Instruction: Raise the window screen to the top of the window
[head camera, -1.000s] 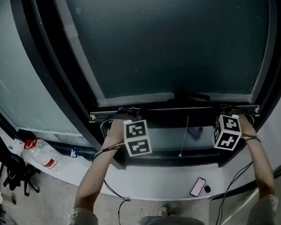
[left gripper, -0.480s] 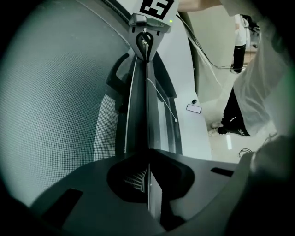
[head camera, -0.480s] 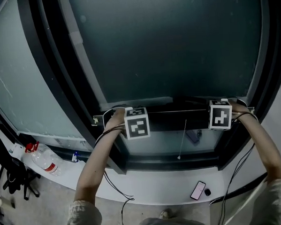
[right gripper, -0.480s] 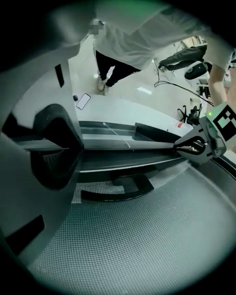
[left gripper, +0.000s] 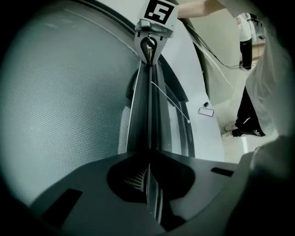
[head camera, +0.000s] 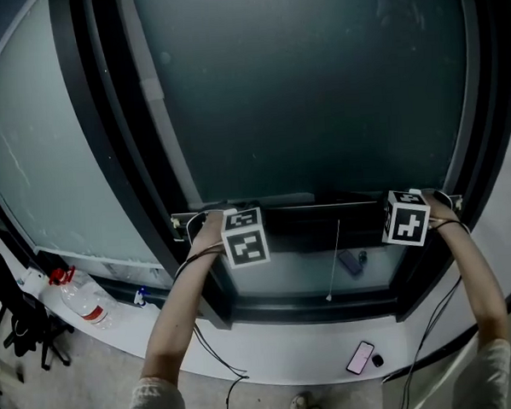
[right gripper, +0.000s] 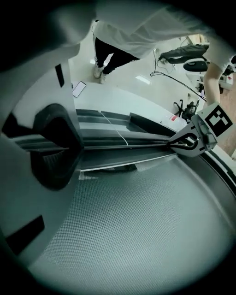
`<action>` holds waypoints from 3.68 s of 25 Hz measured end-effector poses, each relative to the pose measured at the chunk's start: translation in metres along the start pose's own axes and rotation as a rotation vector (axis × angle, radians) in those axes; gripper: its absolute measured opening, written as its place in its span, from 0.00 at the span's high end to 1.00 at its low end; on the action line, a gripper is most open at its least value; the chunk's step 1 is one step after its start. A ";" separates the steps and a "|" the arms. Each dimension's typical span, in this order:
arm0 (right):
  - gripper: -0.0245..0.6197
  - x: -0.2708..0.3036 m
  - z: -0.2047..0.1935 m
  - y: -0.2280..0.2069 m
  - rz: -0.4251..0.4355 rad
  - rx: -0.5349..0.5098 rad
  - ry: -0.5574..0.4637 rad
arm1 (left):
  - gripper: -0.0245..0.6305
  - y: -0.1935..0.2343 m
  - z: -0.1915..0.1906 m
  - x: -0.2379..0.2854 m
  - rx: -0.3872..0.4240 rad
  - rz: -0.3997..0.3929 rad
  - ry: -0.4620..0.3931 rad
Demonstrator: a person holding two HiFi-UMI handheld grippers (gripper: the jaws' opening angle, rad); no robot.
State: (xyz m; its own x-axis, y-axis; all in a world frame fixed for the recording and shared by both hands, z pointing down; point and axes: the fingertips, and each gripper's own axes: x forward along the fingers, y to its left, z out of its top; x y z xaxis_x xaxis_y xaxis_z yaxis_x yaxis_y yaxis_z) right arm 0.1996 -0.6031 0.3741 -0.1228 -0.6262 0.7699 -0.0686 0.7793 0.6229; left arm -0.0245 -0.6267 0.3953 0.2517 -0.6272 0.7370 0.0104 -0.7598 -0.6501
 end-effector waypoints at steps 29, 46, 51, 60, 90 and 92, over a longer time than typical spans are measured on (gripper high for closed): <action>0.94 -0.333 0.065 -0.291 -0.800 -0.054 -0.052 | 0.93 0.313 0.075 -0.322 0.078 0.769 0.070; 0.94 -0.464 0.091 -0.398 -1.024 -0.086 -0.046 | 0.93 0.428 0.105 -0.451 0.102 0.961 0.108; 0.94 -0.487 0.096 -0.410 -1.097 -0.106 -0.056 | 0.94 0.443 0.108 -0.471 0.107 1.033 0.107; 0.93 -0.508 0.103 -0.427 -1.181 -0.075 -0.103 | 0.93 0.462 0.115 -0.491 0.062 1.132 0.050; 0.90 -0.298 0.037 -0.174 -1.080 0.880 -1.161 | 0.88 0.195 0.094 -0.290 -0.835 0.967 -1.017; 0.90 -0.253 0.035 -0.139 -1.017 0.877 -1.133 | 0.88 0.170 0.088 -0.261 -0.896 0.899 -1.058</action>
State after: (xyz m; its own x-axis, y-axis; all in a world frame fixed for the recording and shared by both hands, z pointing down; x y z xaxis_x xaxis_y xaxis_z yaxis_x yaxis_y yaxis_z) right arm 0.2053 -0.5521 0.0874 -0.2366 -0.8028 -0.5473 -0.9677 0.1442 0.2069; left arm -0.0036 -0.5769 0.0766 0.3776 -0.7911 -0.4812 -0.9259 -0.3271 -0.1889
